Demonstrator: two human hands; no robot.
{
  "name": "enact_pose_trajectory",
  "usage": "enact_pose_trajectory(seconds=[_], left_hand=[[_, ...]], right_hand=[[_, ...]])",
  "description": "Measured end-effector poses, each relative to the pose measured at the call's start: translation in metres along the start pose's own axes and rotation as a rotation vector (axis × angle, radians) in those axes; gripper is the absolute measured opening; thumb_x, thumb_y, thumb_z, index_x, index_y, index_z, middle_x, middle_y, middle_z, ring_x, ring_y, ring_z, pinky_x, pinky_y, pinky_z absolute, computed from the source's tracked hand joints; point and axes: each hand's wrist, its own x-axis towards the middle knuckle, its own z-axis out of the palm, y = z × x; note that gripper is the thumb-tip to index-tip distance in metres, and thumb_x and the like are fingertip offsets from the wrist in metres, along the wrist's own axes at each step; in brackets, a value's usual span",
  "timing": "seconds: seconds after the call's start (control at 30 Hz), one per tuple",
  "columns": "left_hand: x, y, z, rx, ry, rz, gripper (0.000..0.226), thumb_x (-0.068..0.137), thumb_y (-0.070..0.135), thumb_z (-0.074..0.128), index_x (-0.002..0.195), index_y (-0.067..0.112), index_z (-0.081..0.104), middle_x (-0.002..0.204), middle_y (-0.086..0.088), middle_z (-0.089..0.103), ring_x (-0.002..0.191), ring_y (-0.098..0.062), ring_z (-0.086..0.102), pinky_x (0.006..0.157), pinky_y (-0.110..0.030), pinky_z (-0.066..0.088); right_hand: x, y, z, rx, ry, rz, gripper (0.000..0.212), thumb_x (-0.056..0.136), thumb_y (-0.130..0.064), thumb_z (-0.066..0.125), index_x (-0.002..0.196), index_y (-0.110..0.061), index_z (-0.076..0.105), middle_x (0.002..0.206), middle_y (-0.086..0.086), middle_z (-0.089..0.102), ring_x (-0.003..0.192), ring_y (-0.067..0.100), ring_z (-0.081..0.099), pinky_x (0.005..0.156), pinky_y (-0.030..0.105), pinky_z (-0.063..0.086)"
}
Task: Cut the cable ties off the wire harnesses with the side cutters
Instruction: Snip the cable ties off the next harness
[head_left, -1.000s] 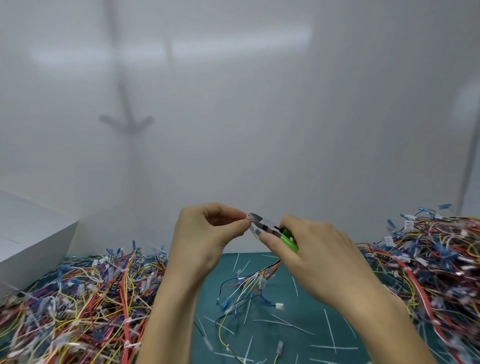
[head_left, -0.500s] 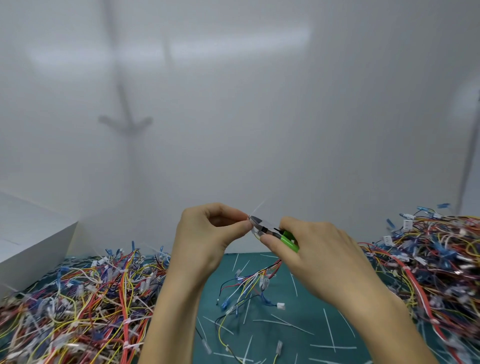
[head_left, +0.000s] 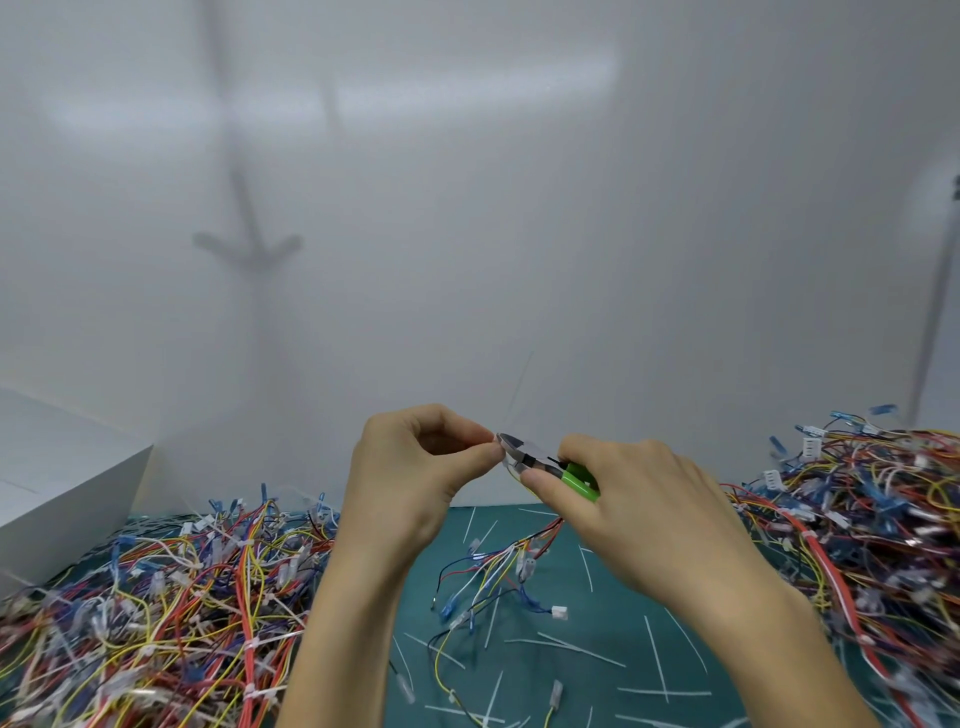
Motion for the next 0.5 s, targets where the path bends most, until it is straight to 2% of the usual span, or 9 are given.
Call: enact_pose_trajectory(seconds=[0.17, 0.5], left_hand=[[-0.0003, 0.001, 0.0007, 0.012, 0.0, 0.001, 0.01, 0.07, 0.01, 0.085, 0.069, 0.015, 0.076, 0.069, -0.001, 0.075, 0.074, -0.02, 0.073, 0.075, -0.035, 0.059], [-0.0007, 0.0011, 0.0009, 0.023, -0.002, 0.008, 0.01, 0.07, 0.01, 0.085, 0.068, 0.014, 0.076, 0.067, 0.0, 0.074, 0.066, -0.011, 0.07, 0.067, -0.025, 0.056]], right_hand=[[0.0002, 0.0008, -0.0004, -0.01, 0.0, -0.004, 0.054, 0.084, -0.079, 0.024, 0.077, -0.028, 0.041, 0.063, -0.005, 0.045, 0.07, 0.026, 0.047, 0.05, 0.029, 0.027], [-0.0002, 0.0008, -0.0021, -0.016, -0.004, -0.004, 0.055, 0.084, -0.079, 0.025, 0.077, -0.027, 0.041, 0.062, -0.005, 0.046, 0.068, 0.025, 0.046, 0.049, 0.027, 0.027]])
